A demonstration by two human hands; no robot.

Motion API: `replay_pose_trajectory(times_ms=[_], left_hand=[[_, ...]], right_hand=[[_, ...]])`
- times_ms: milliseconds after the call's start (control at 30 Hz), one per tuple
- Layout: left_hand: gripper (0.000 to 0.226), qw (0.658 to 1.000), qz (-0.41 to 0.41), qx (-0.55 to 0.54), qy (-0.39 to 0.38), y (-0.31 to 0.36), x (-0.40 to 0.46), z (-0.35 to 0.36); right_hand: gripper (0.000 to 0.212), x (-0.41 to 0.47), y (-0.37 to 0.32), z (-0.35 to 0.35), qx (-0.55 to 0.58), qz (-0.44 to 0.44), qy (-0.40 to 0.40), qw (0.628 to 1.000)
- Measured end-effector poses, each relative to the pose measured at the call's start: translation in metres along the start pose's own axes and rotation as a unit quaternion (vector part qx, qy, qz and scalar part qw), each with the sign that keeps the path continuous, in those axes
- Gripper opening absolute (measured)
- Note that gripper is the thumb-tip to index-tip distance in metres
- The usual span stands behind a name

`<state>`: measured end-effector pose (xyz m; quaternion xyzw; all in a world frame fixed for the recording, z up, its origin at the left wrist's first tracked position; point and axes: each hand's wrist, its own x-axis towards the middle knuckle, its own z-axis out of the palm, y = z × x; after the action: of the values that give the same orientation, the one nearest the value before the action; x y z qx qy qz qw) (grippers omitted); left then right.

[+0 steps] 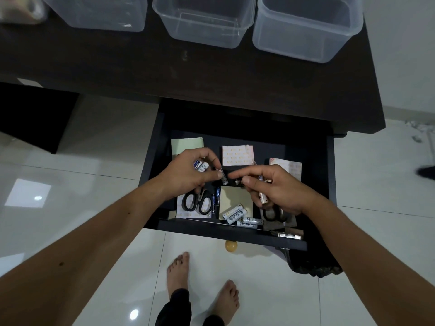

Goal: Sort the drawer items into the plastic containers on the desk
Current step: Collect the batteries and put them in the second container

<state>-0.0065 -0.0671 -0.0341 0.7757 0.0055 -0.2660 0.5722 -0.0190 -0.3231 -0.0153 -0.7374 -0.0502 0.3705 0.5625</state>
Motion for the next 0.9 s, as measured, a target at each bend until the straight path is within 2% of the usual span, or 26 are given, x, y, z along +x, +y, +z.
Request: replay_pose_trajectory(times_ms=[100, 200, 300, 433, 567, 700, 800, 900], left_hand=[[0.029, 0.992, 0.027, 0.122, -0.007, -0.002, 0.001, 0.002], [0.037, 0.974, 0.039, 0.224, -0.007, -0.005, 0.003, 0.003], [0.036, 0.967, 0.037, 0.253, 0.002, -0.007, 0.007, 0.006], [0.019, 0.961, 0.027, 0.275, 0.006, -0.009, 0.009, 0.009], [0.013, 0.962, 0.024, 0.271, 0.003, -0.011, 0.009, 0.007], [0.01, 0.979, 0.024, 0.202, 0.003, -0.004, 0.003, 0.003], [0.016, 0.99, -0.012, 0.139, -0.001, 0.0, -0.001, 0.003], [0.024, 0.993, -0.037, 0.111, -0.012, 0.002, -0.003, 0.004]], right_hand=[[0.021, 0.001, -0.001, 0.001, 0.081, 0.022, 0.004, 0.996], [0.019, 0.001, -0.001, 0.001, 0.115, 0.034, 0.002, 0.993], [0.016, 0.002, 0.001, 0.002, 0.135, 0.033, 0.003, 0.99], [0.021, 0.005, 0.004, 0.002, 0.16, 0.038, 0.004, 0.986], [0.023, 0.004, 0.006, -0.002, 0.158, 0.037, 0.011, 0.987], [0.02, 0.002, 0.004, -0.006, 0.149, 0.036, 0.026, 0.988], [0.009, 0.001, 0.004, -0.011, 0.133, 0.057, 0.04, 0.989], [0.012, 0.0, 0.007, -0.01, 0.071, 0.066, 0.034, 0.995]])
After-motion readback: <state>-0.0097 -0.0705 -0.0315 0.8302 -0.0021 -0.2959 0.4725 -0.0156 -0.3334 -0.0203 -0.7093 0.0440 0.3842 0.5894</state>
